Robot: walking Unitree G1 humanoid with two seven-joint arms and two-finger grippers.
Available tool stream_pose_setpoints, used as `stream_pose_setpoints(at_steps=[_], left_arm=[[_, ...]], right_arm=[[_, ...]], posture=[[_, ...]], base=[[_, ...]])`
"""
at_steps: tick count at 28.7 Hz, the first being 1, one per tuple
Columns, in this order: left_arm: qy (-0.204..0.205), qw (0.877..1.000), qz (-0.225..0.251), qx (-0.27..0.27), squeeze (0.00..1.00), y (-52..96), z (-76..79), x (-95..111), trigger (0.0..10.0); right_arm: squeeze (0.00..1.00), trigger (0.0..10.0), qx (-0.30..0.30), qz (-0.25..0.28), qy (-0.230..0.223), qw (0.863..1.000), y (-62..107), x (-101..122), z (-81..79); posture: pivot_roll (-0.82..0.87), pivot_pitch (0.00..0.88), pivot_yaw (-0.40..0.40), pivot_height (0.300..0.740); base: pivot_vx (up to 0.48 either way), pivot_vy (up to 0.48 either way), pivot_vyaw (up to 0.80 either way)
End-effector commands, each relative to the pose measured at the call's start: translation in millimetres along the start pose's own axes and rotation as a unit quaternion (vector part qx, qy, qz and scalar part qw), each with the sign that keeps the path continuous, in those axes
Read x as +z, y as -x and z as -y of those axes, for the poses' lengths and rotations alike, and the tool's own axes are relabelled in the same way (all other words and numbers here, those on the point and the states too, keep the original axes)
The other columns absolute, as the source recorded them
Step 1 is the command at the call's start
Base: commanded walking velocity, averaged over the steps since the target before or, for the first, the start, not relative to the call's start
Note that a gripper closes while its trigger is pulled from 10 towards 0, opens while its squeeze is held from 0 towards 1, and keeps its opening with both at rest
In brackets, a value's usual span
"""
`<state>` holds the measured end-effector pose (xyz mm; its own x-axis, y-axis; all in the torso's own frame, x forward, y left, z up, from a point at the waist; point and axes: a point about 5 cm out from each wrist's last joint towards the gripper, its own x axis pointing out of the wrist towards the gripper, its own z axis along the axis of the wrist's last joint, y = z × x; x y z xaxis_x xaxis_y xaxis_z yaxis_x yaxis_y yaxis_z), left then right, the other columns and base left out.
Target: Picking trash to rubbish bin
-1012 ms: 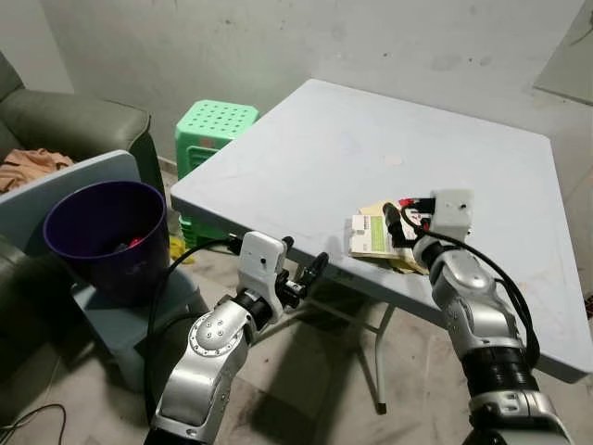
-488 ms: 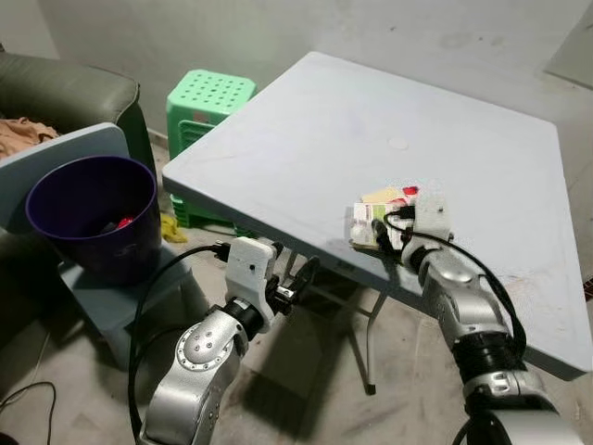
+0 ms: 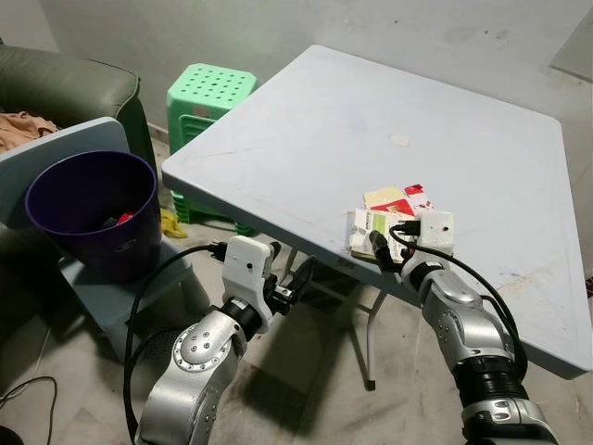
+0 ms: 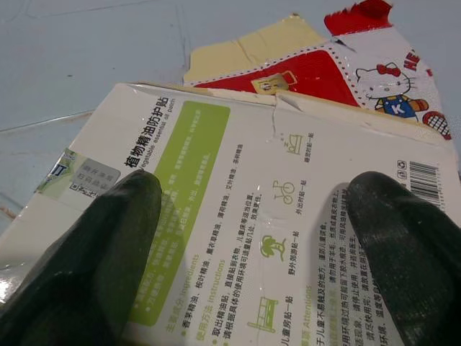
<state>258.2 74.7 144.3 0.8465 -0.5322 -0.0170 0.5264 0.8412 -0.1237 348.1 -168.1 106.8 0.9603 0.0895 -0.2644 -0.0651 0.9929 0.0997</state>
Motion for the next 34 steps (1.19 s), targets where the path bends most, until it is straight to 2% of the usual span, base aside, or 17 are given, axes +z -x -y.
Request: stream_pose_setpoints(at_steps=[1,16,17,18,21,22,23,27,28,29,30,31,32,34], left_arm=[[0.0,1.0,0.011,-0.008,0.0,-1.2,4.1,7.4,10.0],[0.006,1.0,0.013,0.004,0.0,2.3,3.1,10.7,10.0],[0.006,1.0,0.013,0.005,0.0,2.3,2.8,10.8,10.0],[0.007,1.0,0.013,0.006,0.0,2.3,2.2,11.3,10.0],[0.008,1.0,0.014,0.007,0.0,1.9,2.0,11.2,10.0],[0.008,1.0,0.014,0.007,0.0,1.7,2.1,11.2,10.0],[0.008,1.0,0.014,0.008,0.0,0.9,2.1,11.5,10.0],[0.007,1.0,0.017,0.007,0.0,-1.4,2.1,12.4,10.0],[0.007,1.0,0.017,0.007,0.0,-1.4,2.1,12.4,10.0],[0.007,1.0,0.02,0.006,0.0,-2.9,1.6,13.8,10.0],[0.006,1.0,0.022,0.005,0.0,-3.9,1.1,14.6,10.0],[0.005,1.0,0.022,0.005,0.0,-4.6,0.6,14.9,10.0],[0.006,1.0,0.024,0.005,0.0,-5.5,0.1,15.4,10.0],[0.004,1.0,0.026,0.002,0.0,-7.5,-0.4,16.2,10.0]], right_arm=[[0.0,0.0,-0.011,-0.088,-0.019,0.996,6.7,-39.0,6.4],[0.0,0.0,0.0,-0.064,-0.017,0.998,13.6,-34.3,4.7],[0.0,1.4,0.014,-0.037,-0.011,0.999,13.8,-29.3,4.3],[0.0,9.8,0.057,0.032,0.001,0.998,17.0,-15.3,2.0],[0.0,10.0,0.085,0.073,-0.06,0.992,20.7,-1.0,5.2],[0.0,10.0,0.096,0.085,-0.068,0.989,22.3,2.9,5.2],[0.0,10.0,0.108,0.111,-0.054,0.986,26.0,10.1,6.7],[0.0,10.0,0.128,0.128,-0.026,0.983,32.2,13.1,11.8],[0.0,10.0,0.128,0.128,-0.026,0.983,32.2,13.1,11.8],[0.0,10.0,0.155,0.128,-0.05,0.978,36.3,12.3,14.7],[0.26,10.0,0.152,0.126,-0.037,0.98,38.4,11.3,18.3],[0.26,10.0,0.149,0.124,-0.026,0.981,39.6,10.5,20.8],[1.0,10.0,0.153,0.121,-0.021,0.981,41.5,9.0,23.0],[1.0,10.0,0.18,0.121,-0.031,0.976,48.7,7.3,26.5]], posture=[[0.01,0.189,-0.115,0.74],[0.01,0.203,-0.124,0.74],[0.01,0.203,-0.124,0.74],[0.01,0.203,-0.124,0.74],[0.01,0.194,-0.124,0.74],[0.01,0.193,-0.124,0.74],[0.01,0.19,-0.124,0.74],[0.0,0.182,-0.122,0.74],[0.0,0.182,-0.122,0.74],[0.0,0.171,-0.121,0.74],[0.0,0.168,-0.119,0.74],[0.0,0.163,-0.117,0.74],[-0.01,0.16,-0.115,0.74],[-0.01,0.151,-0.111,0.74]], base=[[0.0,0.0,0.0],[0.0,0.0,0.0],[0.0,0.0,0.0],[0.0,0.0,0.0],[0.0,0.0,0.0],[0.0,0.0,0.0],[0.0,0.0,0.0],[0.0,0.0,0.0],[0.0,0.0,0.0],[0.0,0.0,0.0],[0.0,0.0,0.0],[0.0,0.0,0.0],[0.0,0.0,0.0],[0.0,0.0,0.0]])
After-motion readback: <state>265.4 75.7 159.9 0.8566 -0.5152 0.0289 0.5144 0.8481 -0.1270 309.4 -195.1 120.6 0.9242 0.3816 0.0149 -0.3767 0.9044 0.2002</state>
